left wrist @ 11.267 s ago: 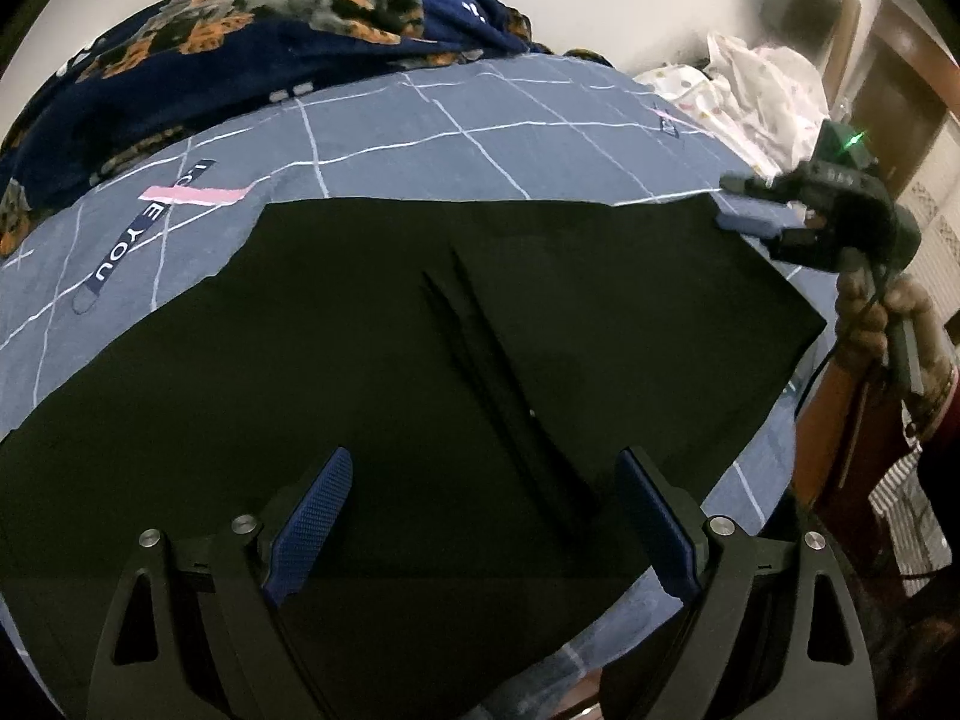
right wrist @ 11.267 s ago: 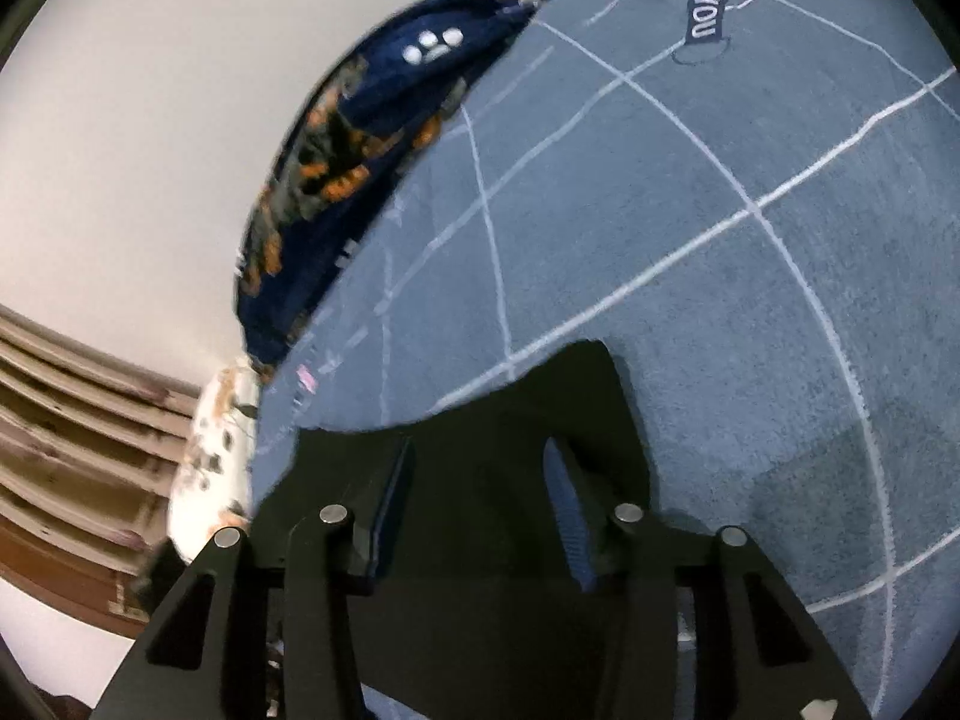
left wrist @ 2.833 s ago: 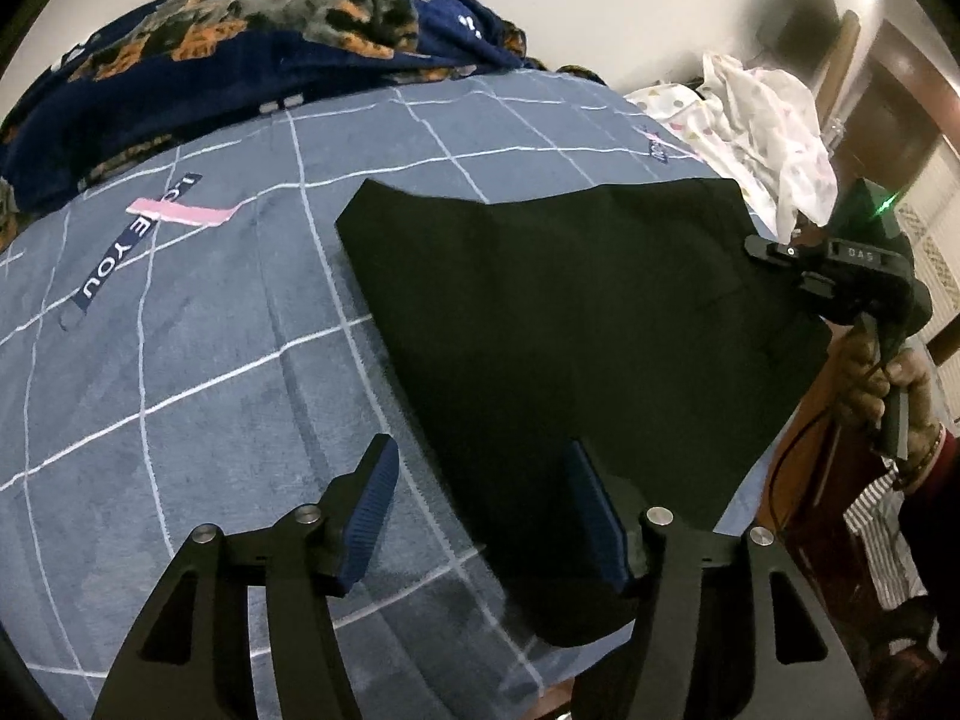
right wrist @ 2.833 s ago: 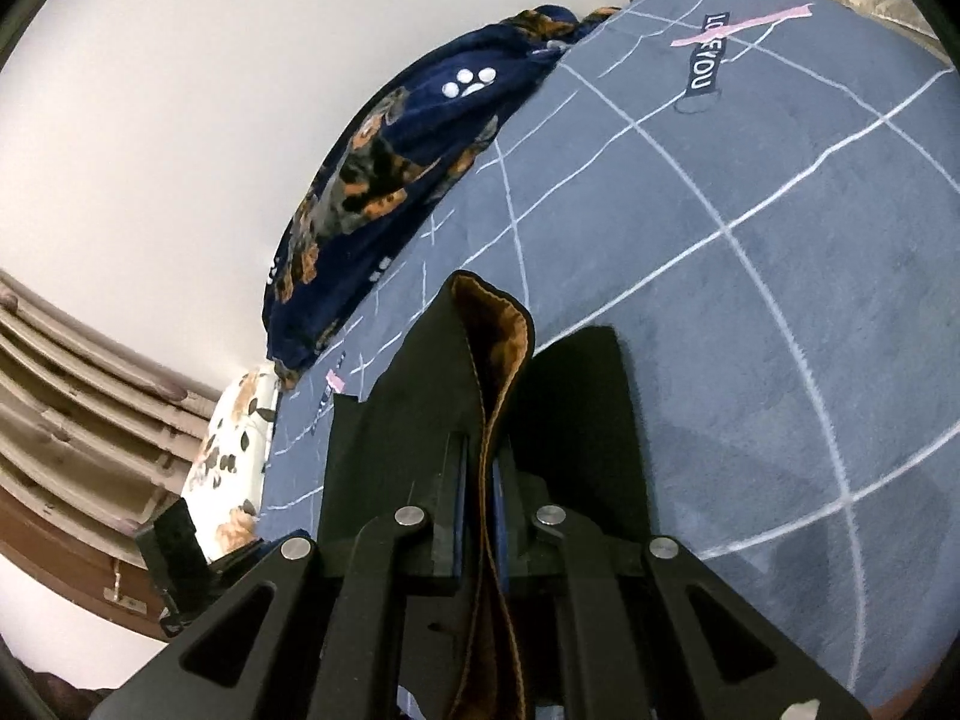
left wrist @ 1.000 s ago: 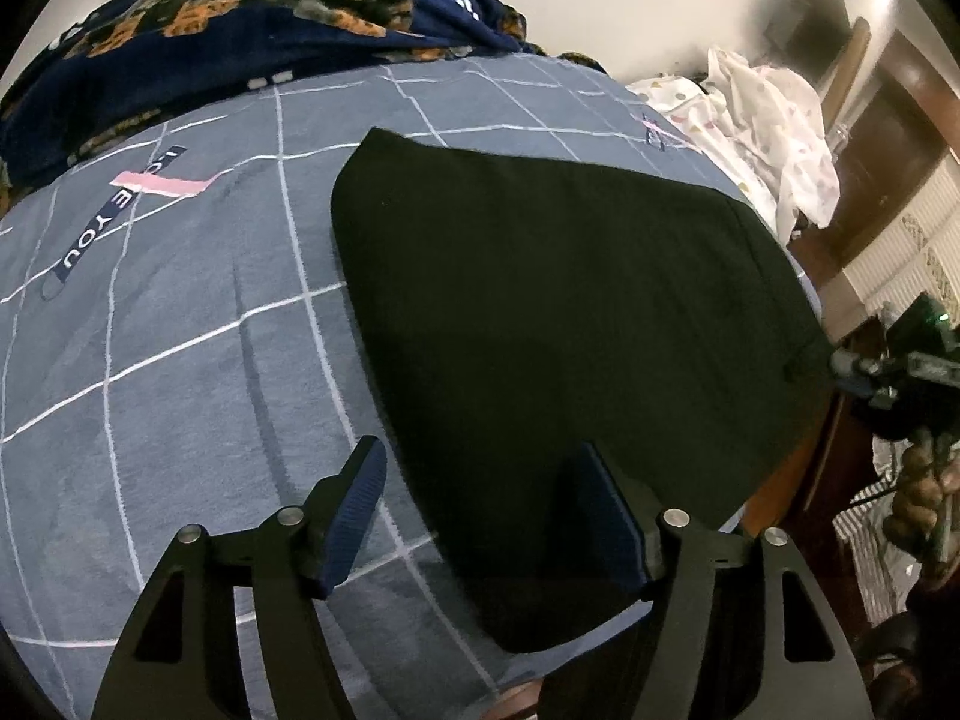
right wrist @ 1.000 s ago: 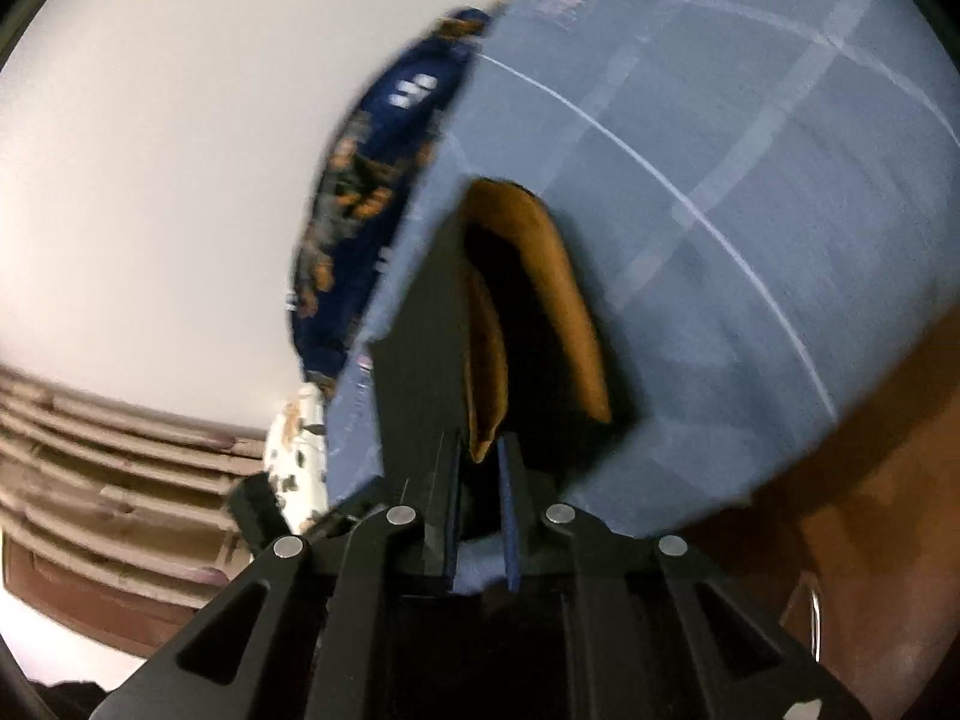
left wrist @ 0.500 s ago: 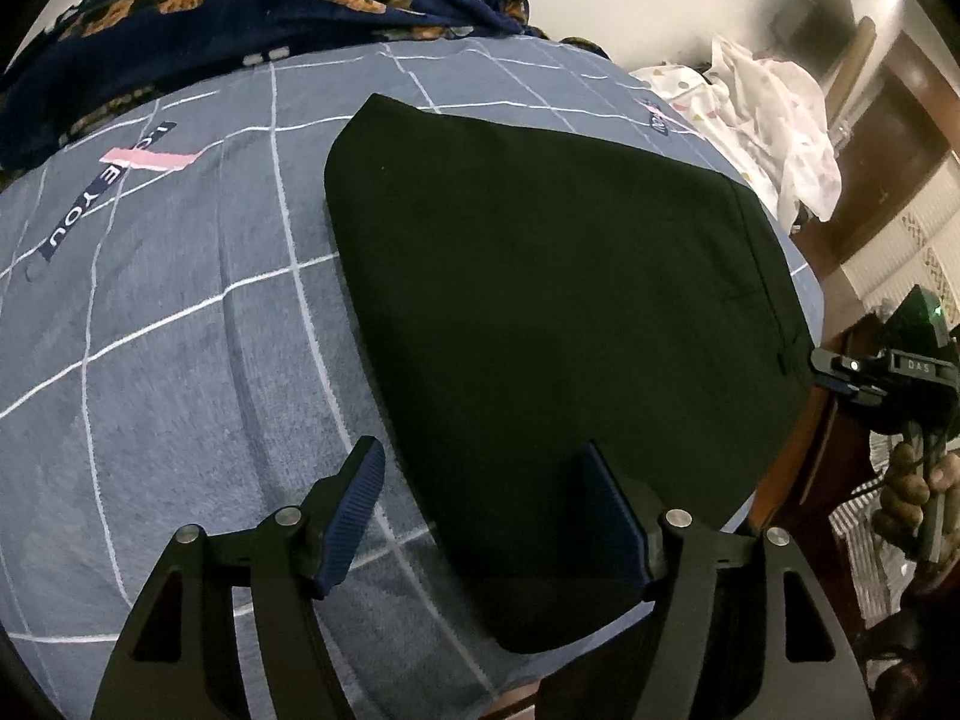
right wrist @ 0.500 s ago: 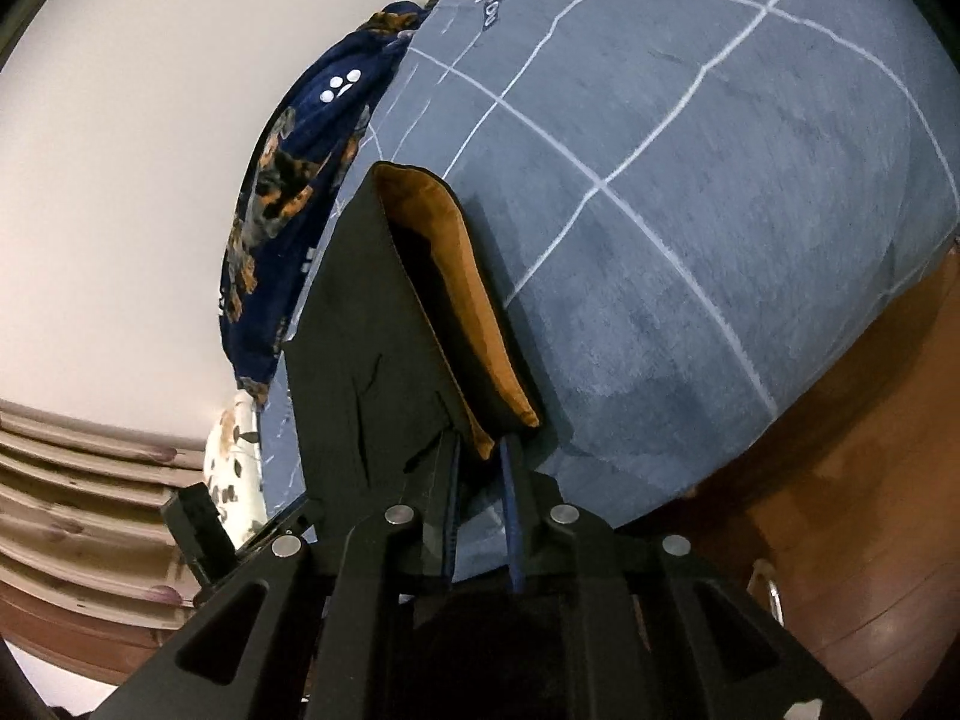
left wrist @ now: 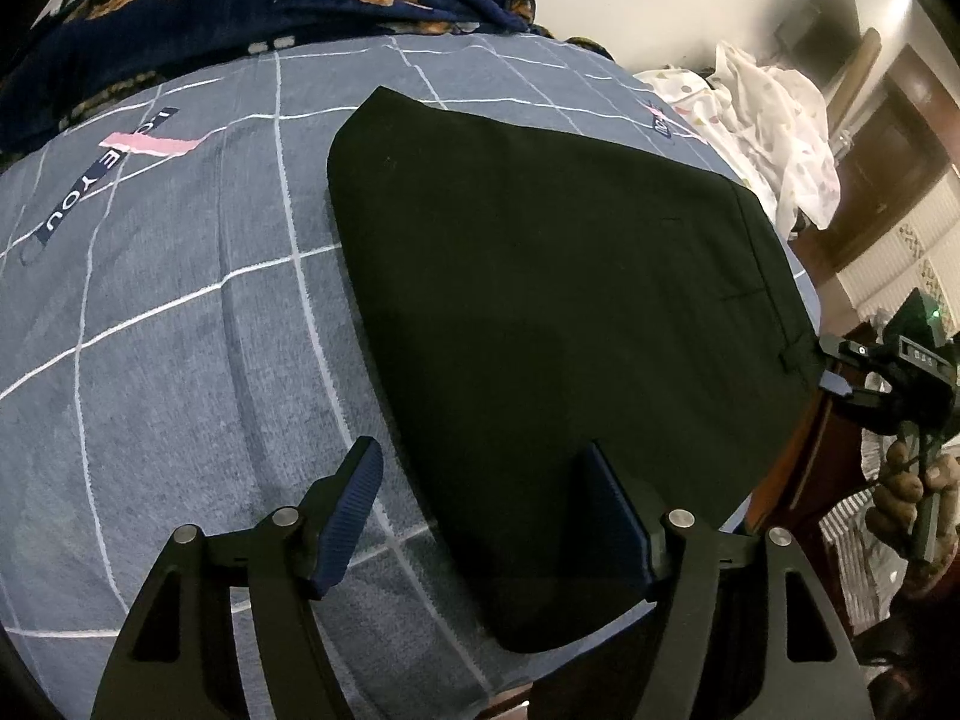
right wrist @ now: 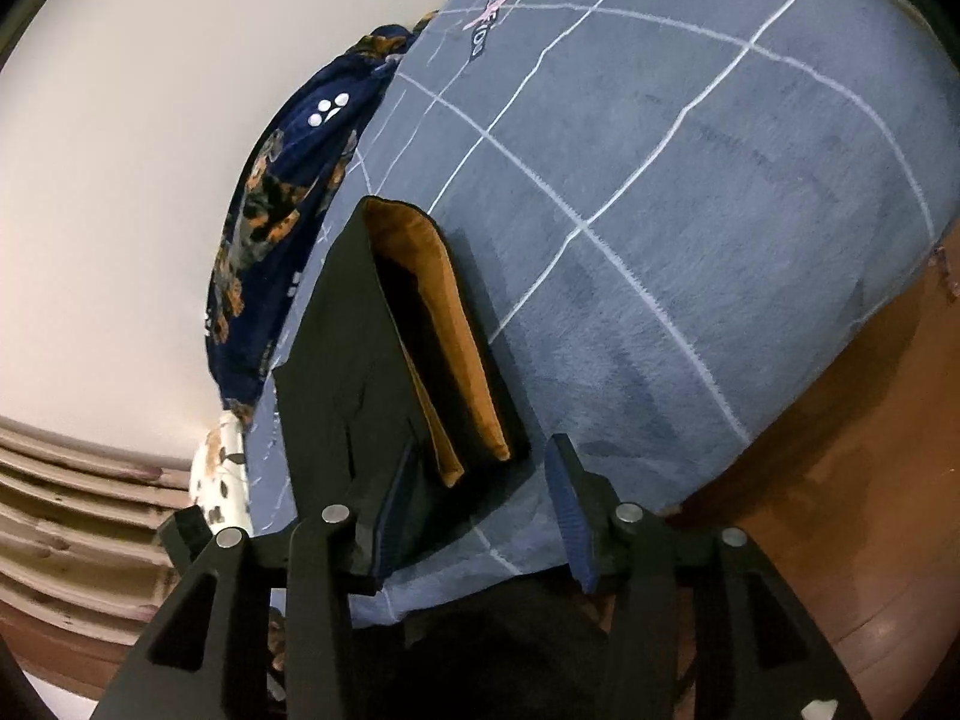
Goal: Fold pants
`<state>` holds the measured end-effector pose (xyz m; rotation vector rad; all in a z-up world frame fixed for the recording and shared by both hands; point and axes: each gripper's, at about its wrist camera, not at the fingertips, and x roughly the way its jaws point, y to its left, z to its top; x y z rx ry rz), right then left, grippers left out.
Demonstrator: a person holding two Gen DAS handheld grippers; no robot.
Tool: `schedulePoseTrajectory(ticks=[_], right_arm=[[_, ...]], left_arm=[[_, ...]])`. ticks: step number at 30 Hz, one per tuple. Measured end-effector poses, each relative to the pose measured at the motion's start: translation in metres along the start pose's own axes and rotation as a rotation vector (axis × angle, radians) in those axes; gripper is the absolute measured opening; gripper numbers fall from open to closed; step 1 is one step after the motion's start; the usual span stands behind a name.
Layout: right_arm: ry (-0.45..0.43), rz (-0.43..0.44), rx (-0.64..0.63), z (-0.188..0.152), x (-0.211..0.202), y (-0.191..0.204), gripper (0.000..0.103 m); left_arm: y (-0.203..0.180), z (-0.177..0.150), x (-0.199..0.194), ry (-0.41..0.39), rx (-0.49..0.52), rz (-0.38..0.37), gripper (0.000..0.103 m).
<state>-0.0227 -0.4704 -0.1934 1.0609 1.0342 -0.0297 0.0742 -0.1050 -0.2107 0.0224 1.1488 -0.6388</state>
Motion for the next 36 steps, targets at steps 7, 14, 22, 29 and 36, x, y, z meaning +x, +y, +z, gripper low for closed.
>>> schedulePoseTrajectory(ticks=[7,14,22,29,36], right_arm=[[0.017,-0.031,-0.106,0.002,0.013,0.021,0.022],[0.003,0.228,-0.125,0.012,0.002,0.062,0.016],[0.029,0.145,0.020,0.016,0.030,-0.004,0.014],[0.038,0.149,0.011,0.014,0.027,-0.004,0.014],[0.044,0.108,0.017,0.012,0.031,-0.009,0.014]], left_arm=[[0.002,-0.003,-0.002,0.004,-0.008,0.002,0.071],[0.008,0.000,-0.004,-0.002,-0.032,0.016,0.071],[0.013,0.001,-0.001,0.004,-0.050,0.012,0.071],[0.013,0.004,0.001,0.000,-0.045,0.010,0.073],[0.019,0.003,0.001,-0.013,-0.063,0.001,0.073]])
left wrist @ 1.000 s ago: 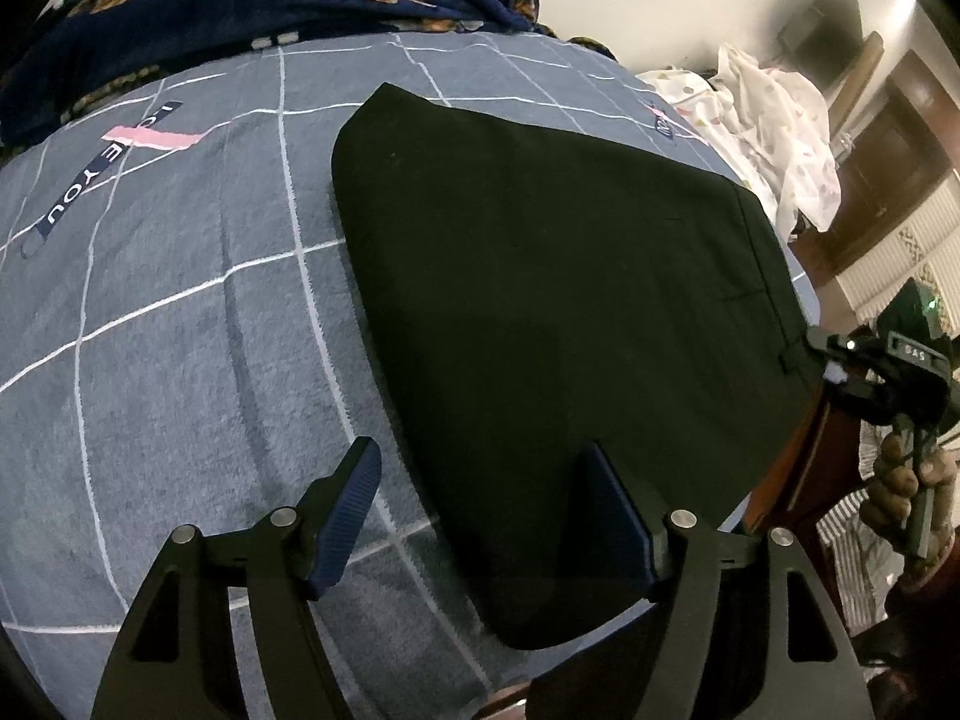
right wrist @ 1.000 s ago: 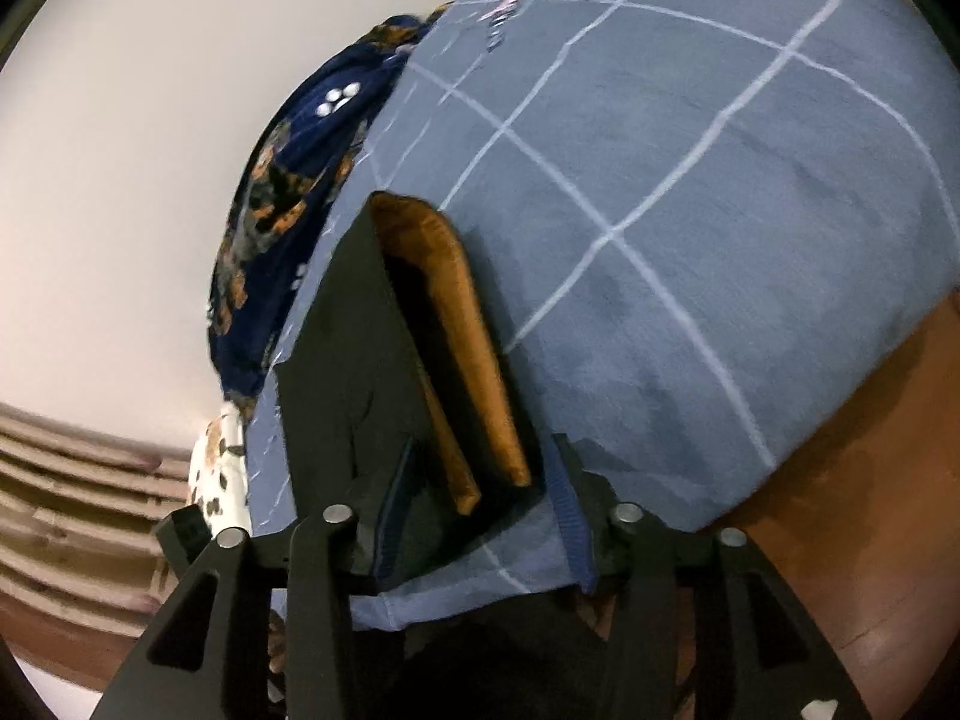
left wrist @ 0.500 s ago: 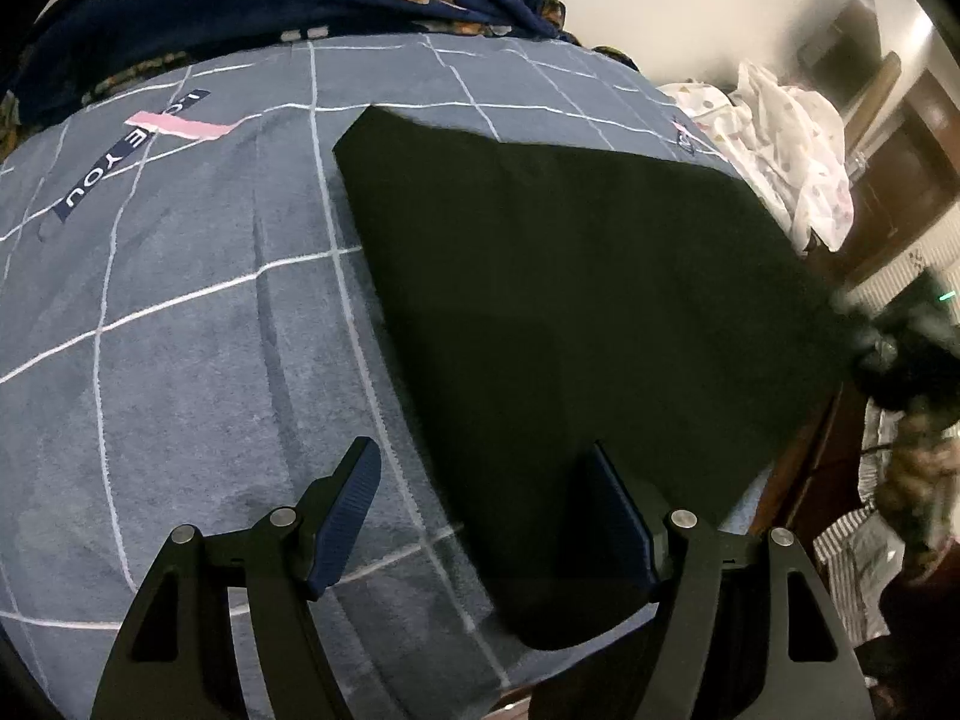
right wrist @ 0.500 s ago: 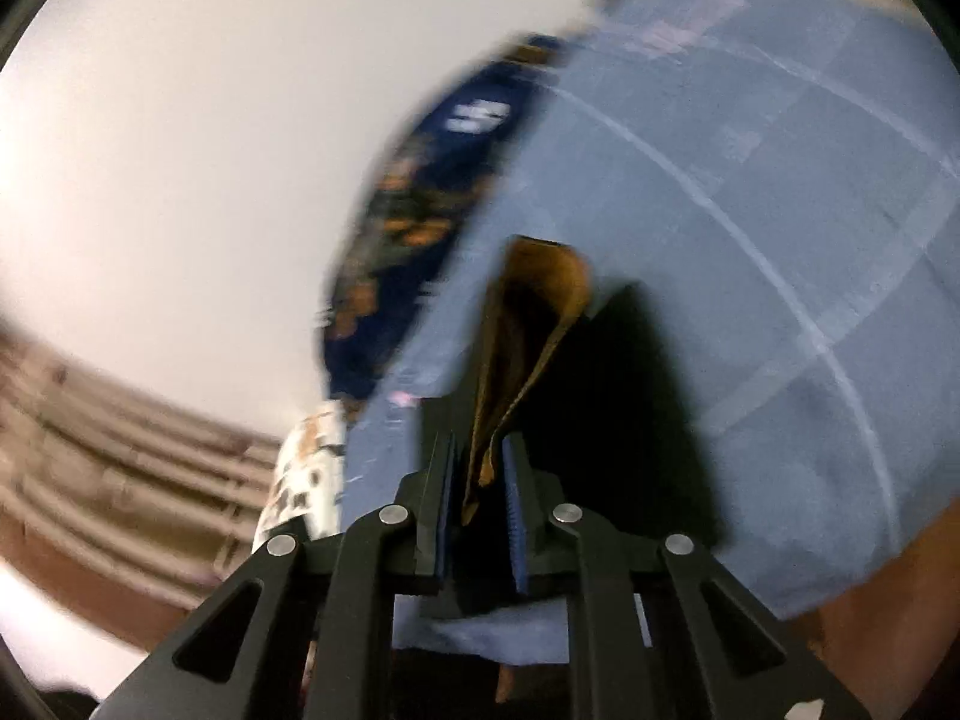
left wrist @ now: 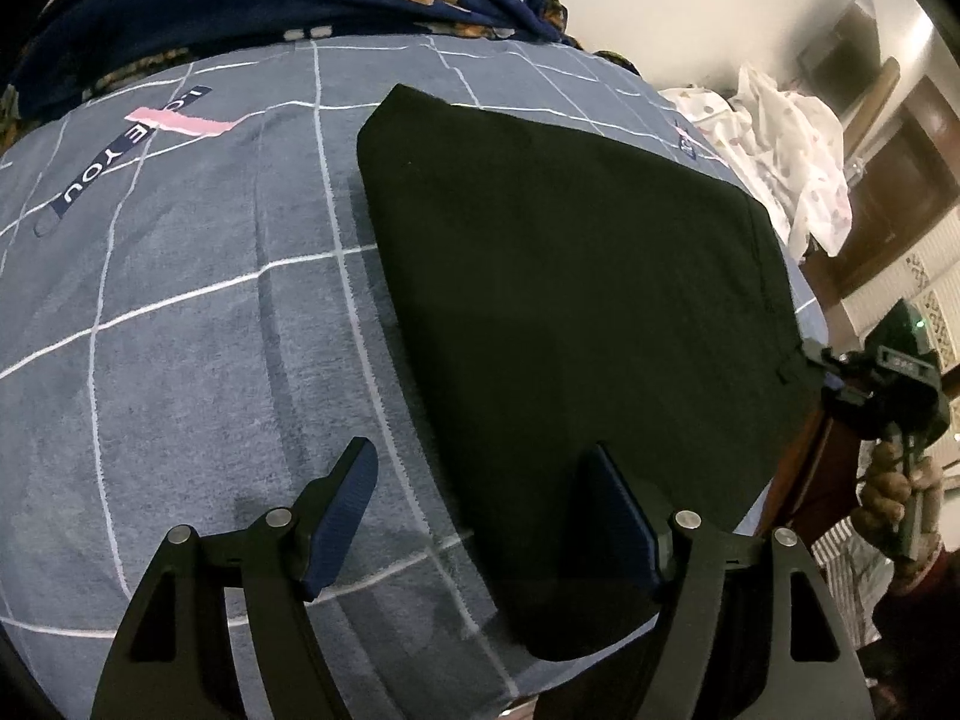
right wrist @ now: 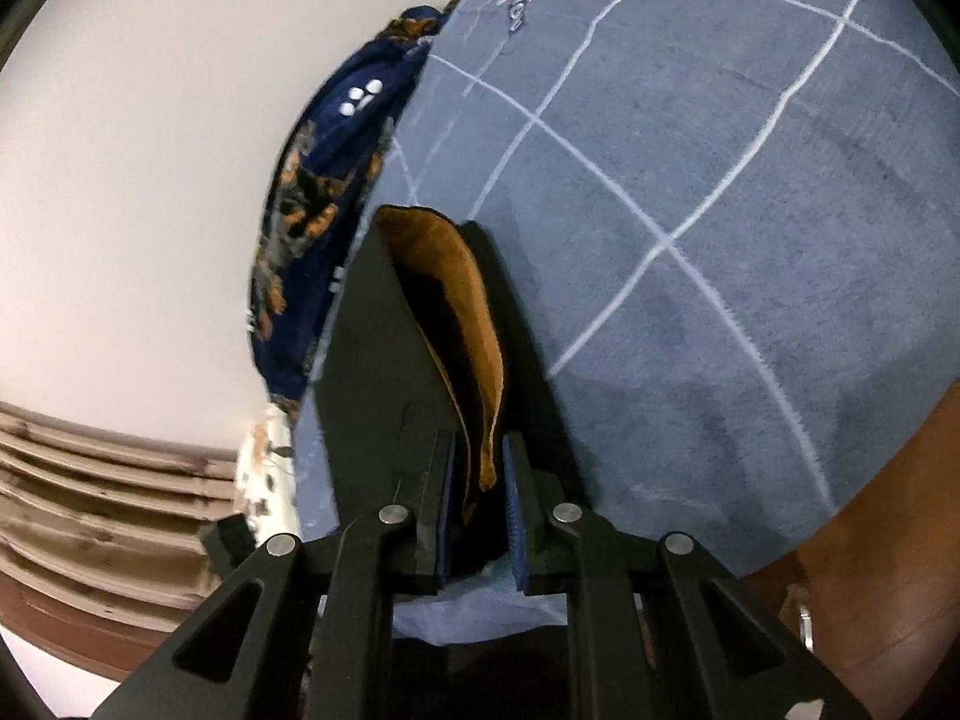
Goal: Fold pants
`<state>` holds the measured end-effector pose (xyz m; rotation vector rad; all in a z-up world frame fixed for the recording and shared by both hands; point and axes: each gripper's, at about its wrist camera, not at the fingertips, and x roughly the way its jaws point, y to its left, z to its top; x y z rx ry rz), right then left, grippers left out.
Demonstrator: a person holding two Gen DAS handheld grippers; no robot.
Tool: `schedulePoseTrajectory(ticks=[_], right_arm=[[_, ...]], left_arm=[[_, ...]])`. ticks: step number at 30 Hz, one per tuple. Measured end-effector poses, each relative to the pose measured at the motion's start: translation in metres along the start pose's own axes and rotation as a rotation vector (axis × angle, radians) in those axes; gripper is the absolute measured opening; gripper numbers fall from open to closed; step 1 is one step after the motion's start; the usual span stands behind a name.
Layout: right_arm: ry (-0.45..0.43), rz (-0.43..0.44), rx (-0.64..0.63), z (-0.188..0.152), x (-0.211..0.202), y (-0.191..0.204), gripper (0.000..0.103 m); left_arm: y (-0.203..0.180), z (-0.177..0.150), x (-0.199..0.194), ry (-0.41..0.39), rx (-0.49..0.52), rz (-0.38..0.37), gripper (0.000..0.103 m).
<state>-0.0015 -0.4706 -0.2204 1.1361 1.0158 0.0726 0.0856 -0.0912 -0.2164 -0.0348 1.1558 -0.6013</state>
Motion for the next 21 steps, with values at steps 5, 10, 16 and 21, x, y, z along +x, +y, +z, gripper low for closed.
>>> schedulePoseTrajectory(ticks=[5,10,16,21], right_arm=[[-0.017,-0.037,-0.064,0.004,-0.002,0.012,0.023],[-0.039,-0.128,-0.158,0.008,-0.001,0.023,0.045],[-0.008,-0.114,-0.155,0.018,0.011,0.016,0.046],[0.048,-0.062,-0.183,0.025,0.026,0.021,0.046]], left_arm=[[0.000,0.001,0.000,-0.003,0.005,0.000,0.073],[0.001,0.000,0.000,-0.003,0.005,-0.003,0.073],[0.001,0.000,-0.002,-0.008,0.016,-0.009,0.073],[0.002,0.001,-0.001,-0.014,0.034,-0.049,0.073]])
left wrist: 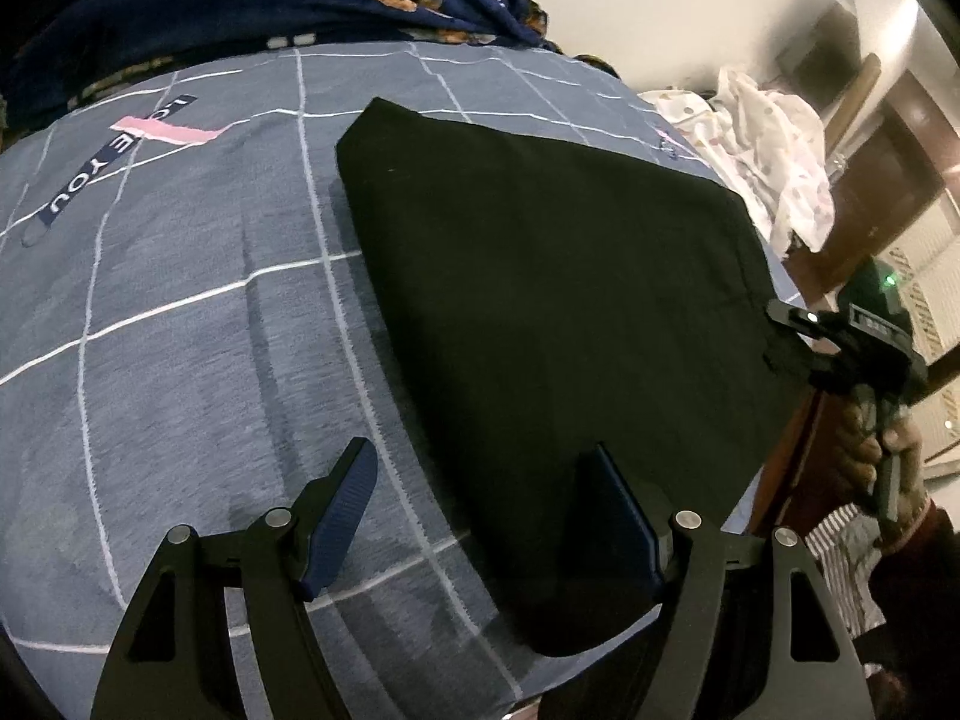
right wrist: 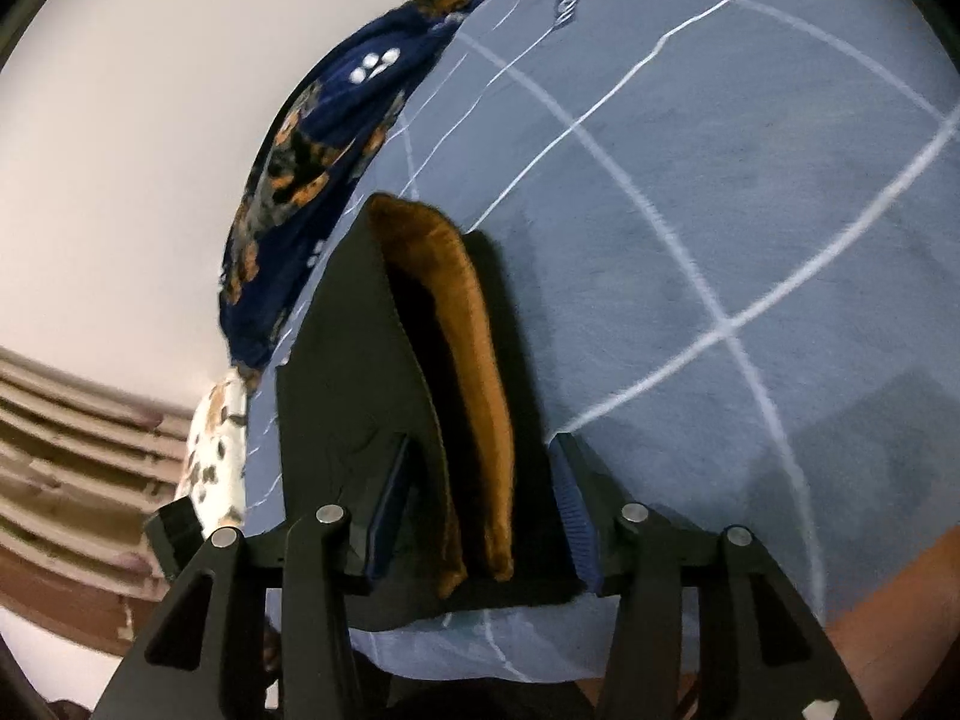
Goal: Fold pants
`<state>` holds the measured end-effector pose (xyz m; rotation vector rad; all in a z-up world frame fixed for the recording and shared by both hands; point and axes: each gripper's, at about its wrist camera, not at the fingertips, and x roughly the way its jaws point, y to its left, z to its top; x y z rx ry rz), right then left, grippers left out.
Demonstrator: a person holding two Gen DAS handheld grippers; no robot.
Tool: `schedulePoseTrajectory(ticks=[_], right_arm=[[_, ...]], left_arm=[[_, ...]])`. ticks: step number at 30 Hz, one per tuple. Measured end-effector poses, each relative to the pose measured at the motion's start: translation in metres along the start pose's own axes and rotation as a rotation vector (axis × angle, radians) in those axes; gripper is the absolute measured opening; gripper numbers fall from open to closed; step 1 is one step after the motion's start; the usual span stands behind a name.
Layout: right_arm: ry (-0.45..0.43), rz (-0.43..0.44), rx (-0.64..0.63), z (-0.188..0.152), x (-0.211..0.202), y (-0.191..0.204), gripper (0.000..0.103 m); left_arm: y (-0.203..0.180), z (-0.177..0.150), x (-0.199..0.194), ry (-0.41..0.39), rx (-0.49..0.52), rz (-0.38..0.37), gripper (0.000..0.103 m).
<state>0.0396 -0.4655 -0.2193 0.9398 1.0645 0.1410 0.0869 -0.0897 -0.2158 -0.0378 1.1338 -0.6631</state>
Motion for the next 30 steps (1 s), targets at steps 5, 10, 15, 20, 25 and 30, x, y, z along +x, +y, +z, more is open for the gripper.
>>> schedulePoseTrajectory(ticks=[5,10,15,20,25,30], right_arm=[[0.047,0.037,-0.053,0.010,0.011,0.006,0.048],[0.124,0.082,-0.078,0.025,0.022,0.006,0.049],[0.177,0.088,-0.124,0.034,0.031,0.009,0.049],[0.201,0.108,-0.140,0.040,0.038,0.010,0.049],[0.187,0.098,-0.183,0.035,0.036,0.010,0.043],[0.156,0.110,-0.190,0.031,0.033,0.005,0.038]], left_arm=[[0.005,0.005,0.002,0.004,-0.008,-0.080,0.074],[0.011,0.014,0.008,0.009,0.011,-0.146,0.073],[0.007,0.025,0.016,0.026,0.054,-0.195,0.074],[0.000,0.033,0.023,0.029,0.102,-0.196,0.074],[-0.013,0.032,0.024,0.024,0.149,-0.107,0.074],[-0.028,0.026,0.027,0.009,0.214,0.003,0.071]])
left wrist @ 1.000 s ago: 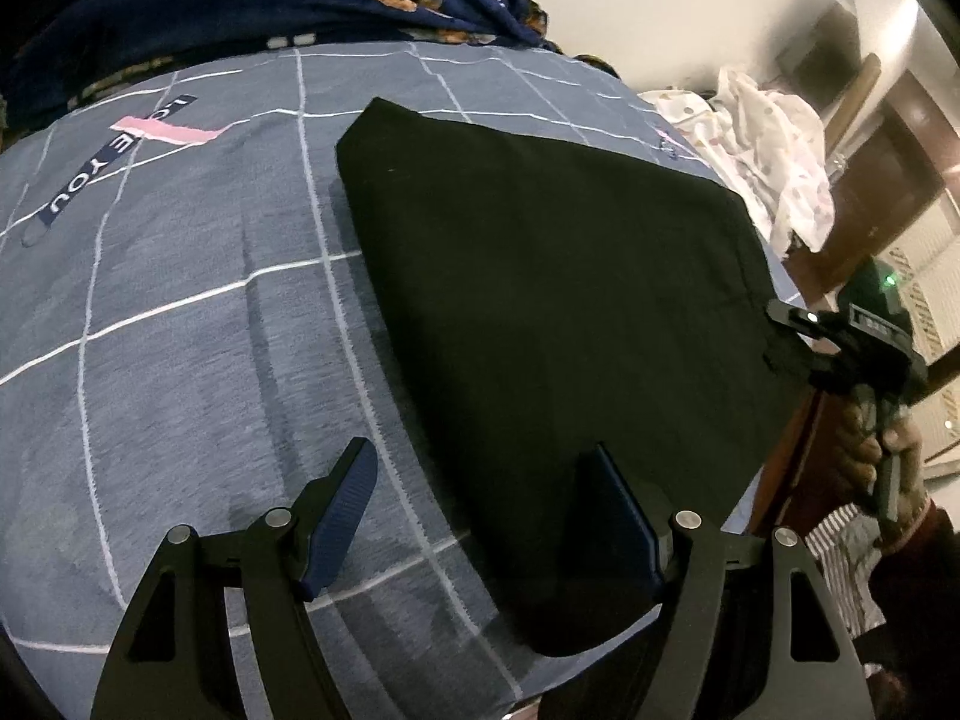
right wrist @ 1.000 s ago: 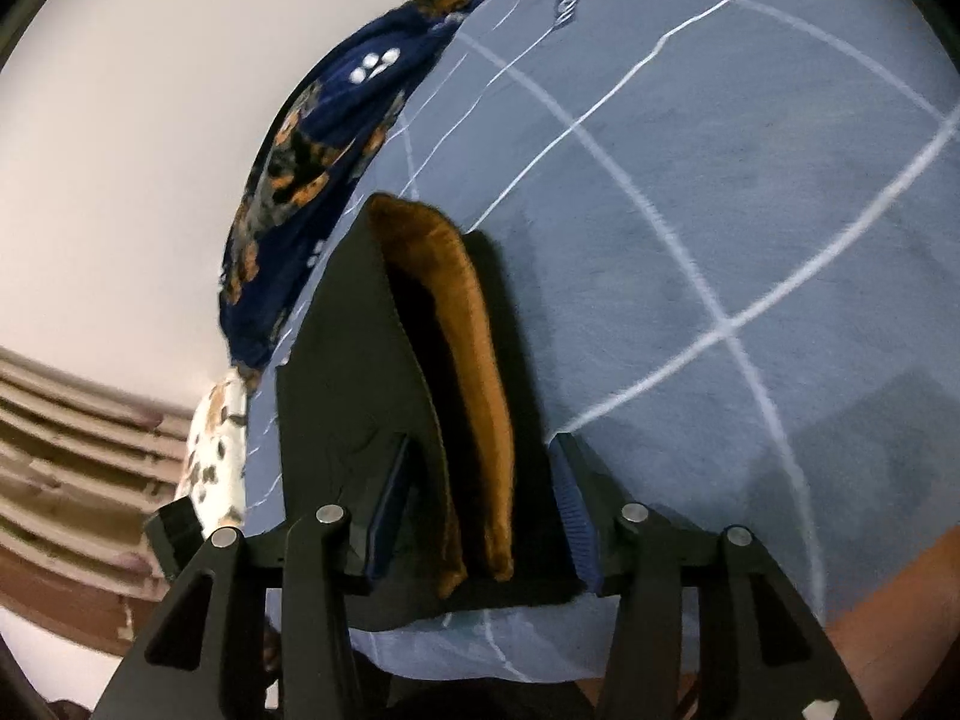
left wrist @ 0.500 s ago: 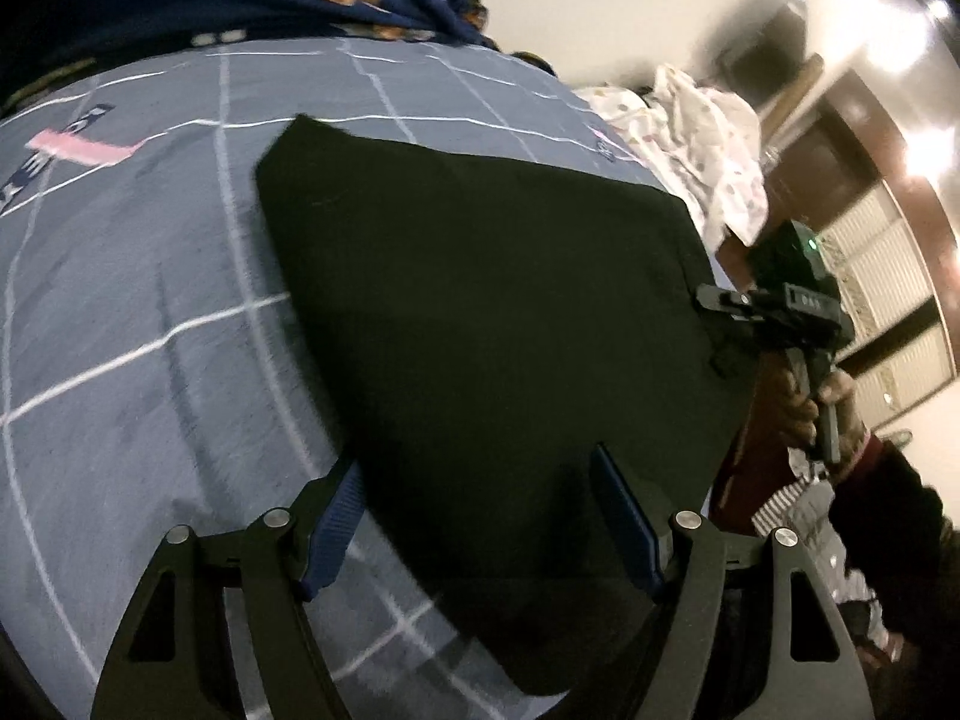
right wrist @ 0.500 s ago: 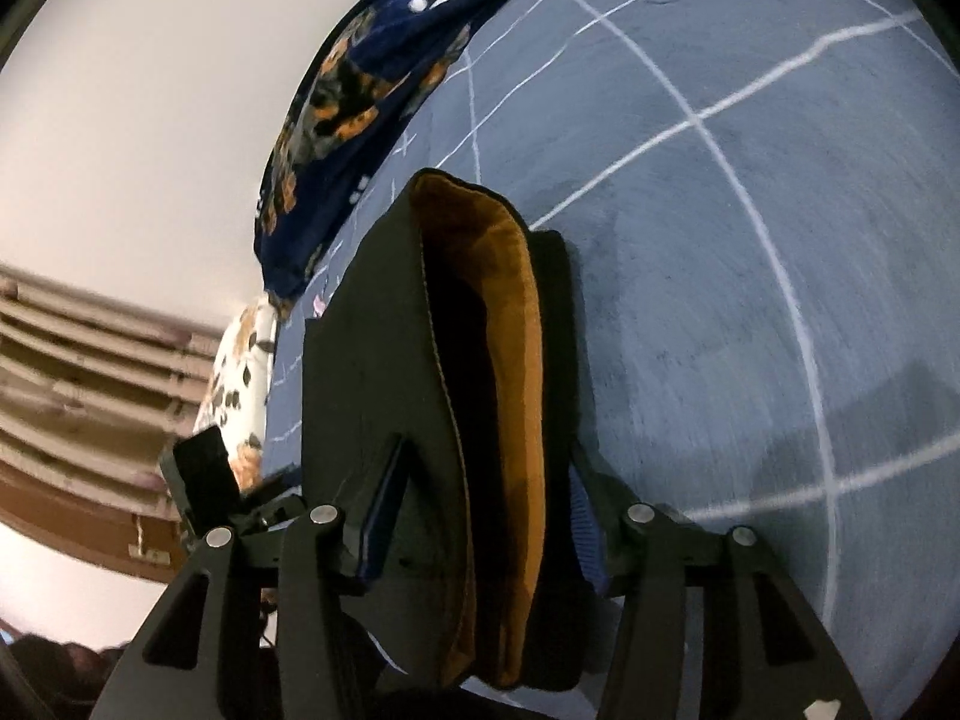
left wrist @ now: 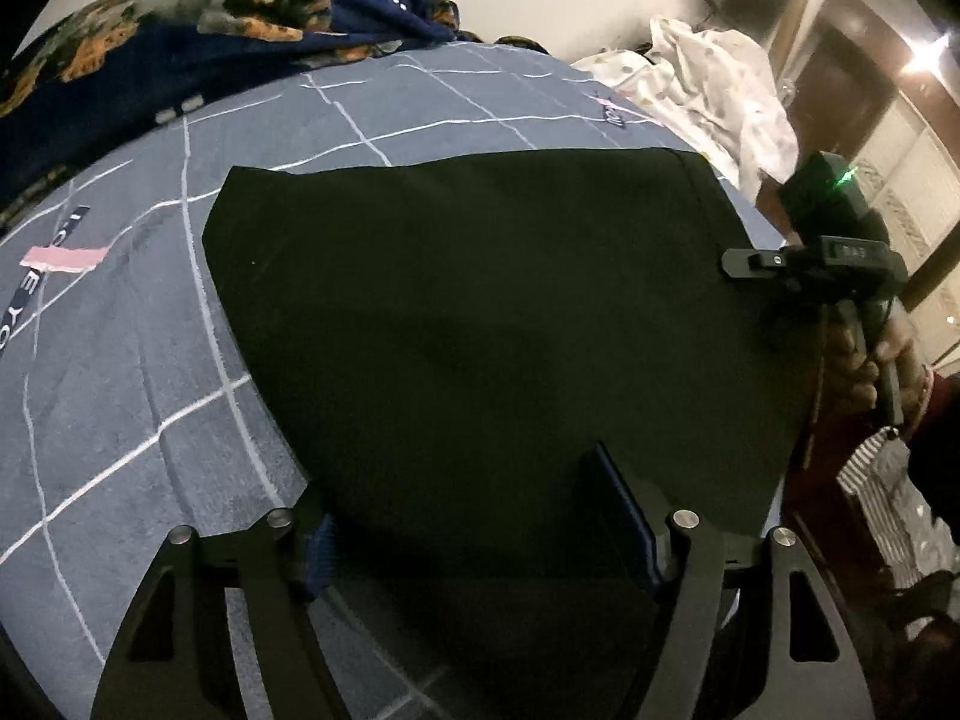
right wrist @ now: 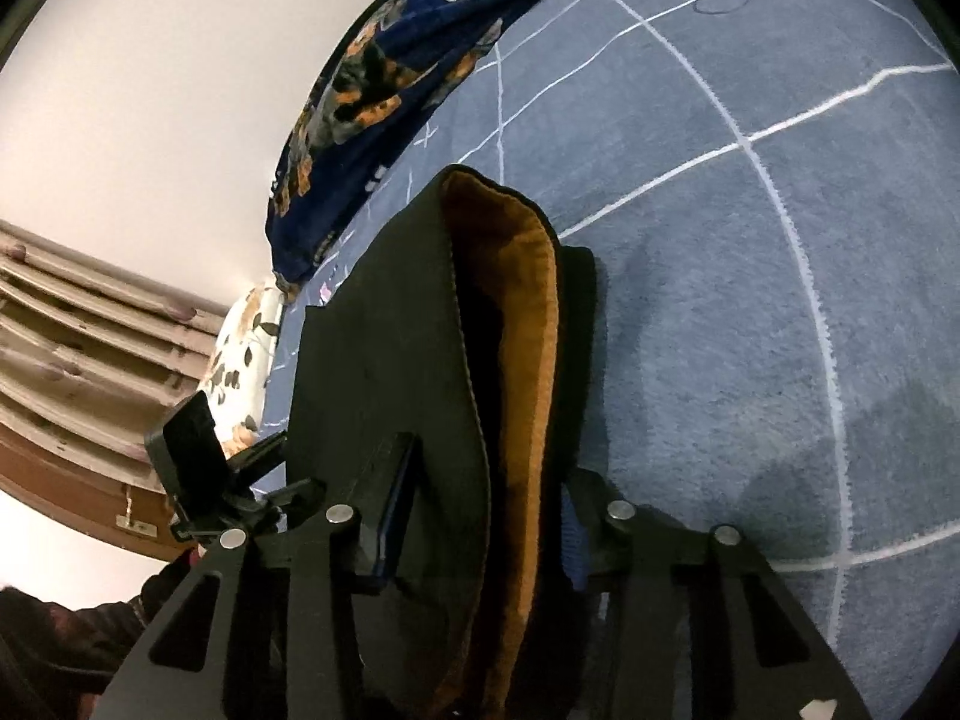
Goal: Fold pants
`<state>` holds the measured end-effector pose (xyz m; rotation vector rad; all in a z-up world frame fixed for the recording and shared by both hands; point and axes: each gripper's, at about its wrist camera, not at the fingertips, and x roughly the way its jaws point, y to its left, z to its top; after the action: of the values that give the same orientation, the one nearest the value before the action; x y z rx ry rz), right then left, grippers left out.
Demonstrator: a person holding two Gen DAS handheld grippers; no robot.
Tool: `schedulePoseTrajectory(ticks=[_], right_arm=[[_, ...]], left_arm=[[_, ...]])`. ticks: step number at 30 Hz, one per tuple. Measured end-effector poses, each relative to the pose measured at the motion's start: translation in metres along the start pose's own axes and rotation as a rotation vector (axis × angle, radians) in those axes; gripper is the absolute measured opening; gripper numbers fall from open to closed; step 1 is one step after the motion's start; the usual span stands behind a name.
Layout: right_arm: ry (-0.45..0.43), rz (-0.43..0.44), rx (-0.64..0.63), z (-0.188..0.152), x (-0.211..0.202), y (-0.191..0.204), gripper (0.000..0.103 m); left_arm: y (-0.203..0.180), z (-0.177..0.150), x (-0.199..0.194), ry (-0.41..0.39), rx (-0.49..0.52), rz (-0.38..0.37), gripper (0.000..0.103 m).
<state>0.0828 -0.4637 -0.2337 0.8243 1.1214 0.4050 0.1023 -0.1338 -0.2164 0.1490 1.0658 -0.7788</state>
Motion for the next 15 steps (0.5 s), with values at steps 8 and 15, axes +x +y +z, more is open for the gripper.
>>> schedulePoseTrajectory(ticks=[8,15], right_arm=[[-0.019,-0.010,0.001,0.0004,0.0023,0.0019,0.038],[-0.027,-0.035,0.009,-0.0004,0.0044,0.0067,0.038]], left_arm=[[-0.0030,0.0004,0.0000,-0.003,-0.009,0.068,0.065],[-0.0073,0.0043,0.0035,0.000,-0.003,0.102,0.064]])
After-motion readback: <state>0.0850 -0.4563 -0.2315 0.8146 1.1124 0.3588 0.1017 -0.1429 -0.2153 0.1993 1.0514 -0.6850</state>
